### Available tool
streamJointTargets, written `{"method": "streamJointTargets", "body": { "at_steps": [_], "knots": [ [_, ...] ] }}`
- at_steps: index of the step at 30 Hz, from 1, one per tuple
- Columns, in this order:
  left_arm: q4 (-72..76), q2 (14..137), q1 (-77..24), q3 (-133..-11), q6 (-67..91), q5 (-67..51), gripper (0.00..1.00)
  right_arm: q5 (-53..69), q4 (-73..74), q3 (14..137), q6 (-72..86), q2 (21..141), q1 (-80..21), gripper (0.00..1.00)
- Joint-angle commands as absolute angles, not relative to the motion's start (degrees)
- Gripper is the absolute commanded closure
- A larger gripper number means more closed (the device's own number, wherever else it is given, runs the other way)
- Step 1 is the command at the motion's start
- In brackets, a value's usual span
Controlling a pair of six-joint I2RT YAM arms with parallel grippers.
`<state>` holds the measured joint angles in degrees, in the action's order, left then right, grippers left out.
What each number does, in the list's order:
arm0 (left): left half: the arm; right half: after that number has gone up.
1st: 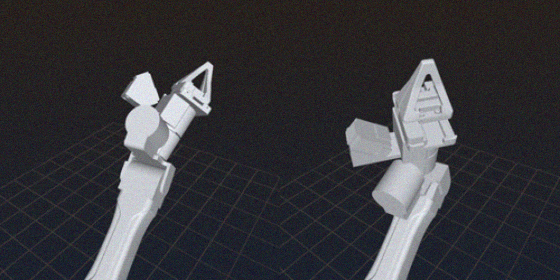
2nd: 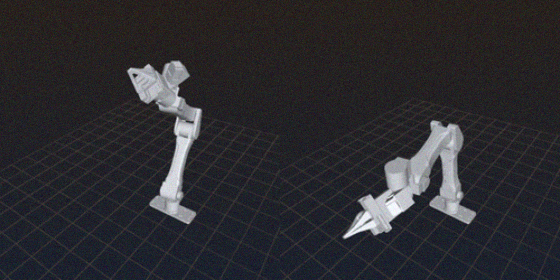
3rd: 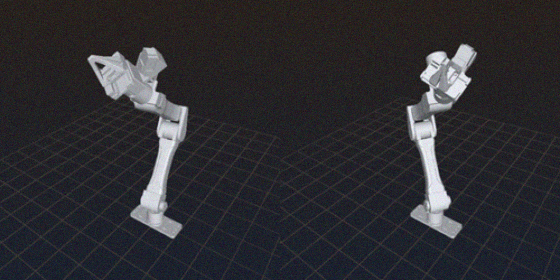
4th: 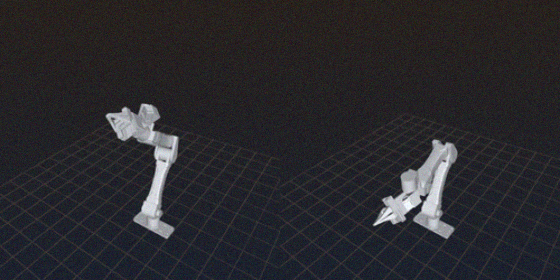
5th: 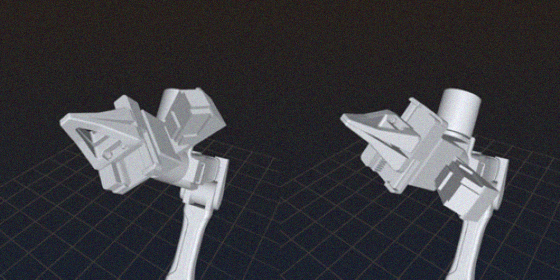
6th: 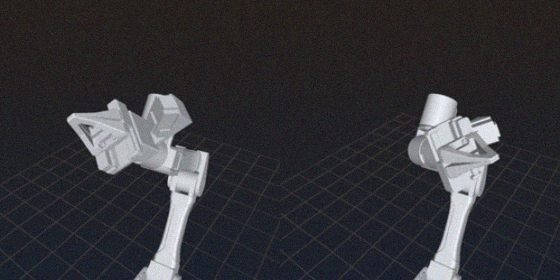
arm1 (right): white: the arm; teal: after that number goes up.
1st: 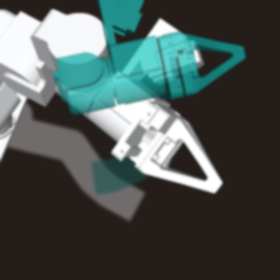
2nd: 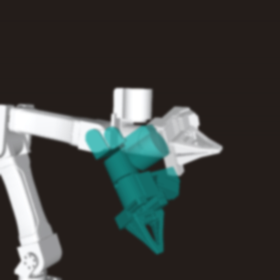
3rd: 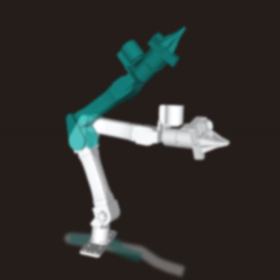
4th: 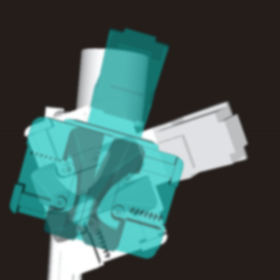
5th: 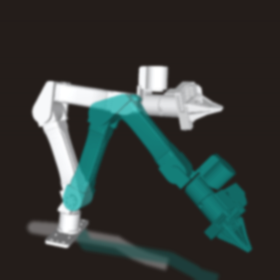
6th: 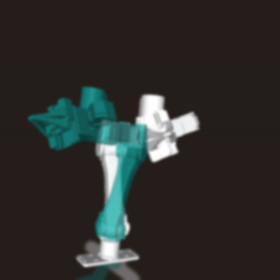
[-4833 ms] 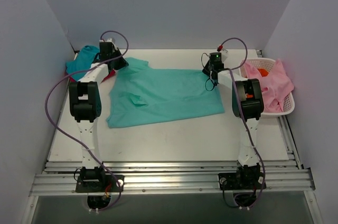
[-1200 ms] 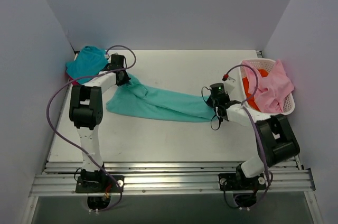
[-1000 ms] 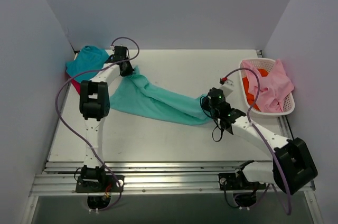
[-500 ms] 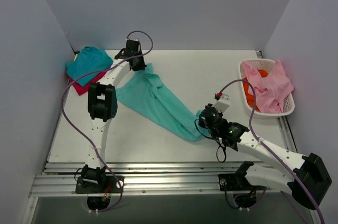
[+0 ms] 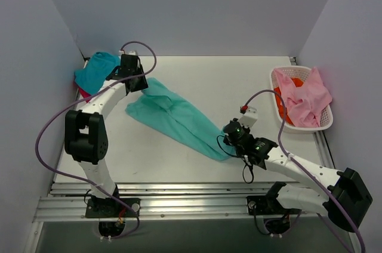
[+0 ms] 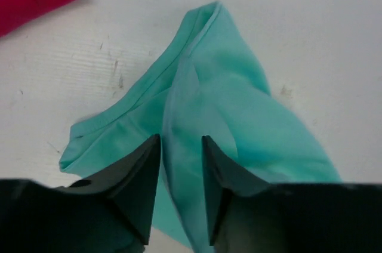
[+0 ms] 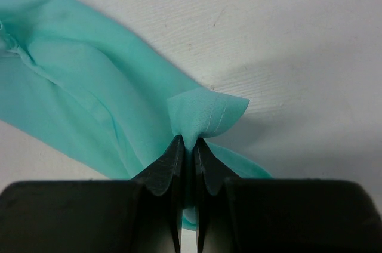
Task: Fold and stack the t-shirts
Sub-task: Fold the tshirt
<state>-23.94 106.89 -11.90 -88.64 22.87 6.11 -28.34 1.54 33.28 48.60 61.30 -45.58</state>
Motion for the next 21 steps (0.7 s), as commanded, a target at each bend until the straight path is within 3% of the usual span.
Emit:
{"method": "streamJointTargets", "body": {
  "at_steps": [1,4,6,21],
  "knots": [
    [-22.93,106.7,-12.22,-83.15,23.9,8.35,0.54,-30.76,2.28,34.1,49.13,61.44,-46.23,1.0],
    [-23.55,107.92,-12.3,-80.0,25.74,8.7,0.26,-30.85,2.72,33.93,49.39,61.26,-46.32,1.0],
    [-22.33,108.19,-12.3,-77.97,26.8,9.05,0.21,-30.85,2.81,33.93,49.31,61.35,-46.23,1.0],
    [-22.23,102.48,-12.83,-69.69,31.11,11.16,0.18,-31.38,1.15,34.01,49.48,64.68,-46.41,1.0]
  ]
}}
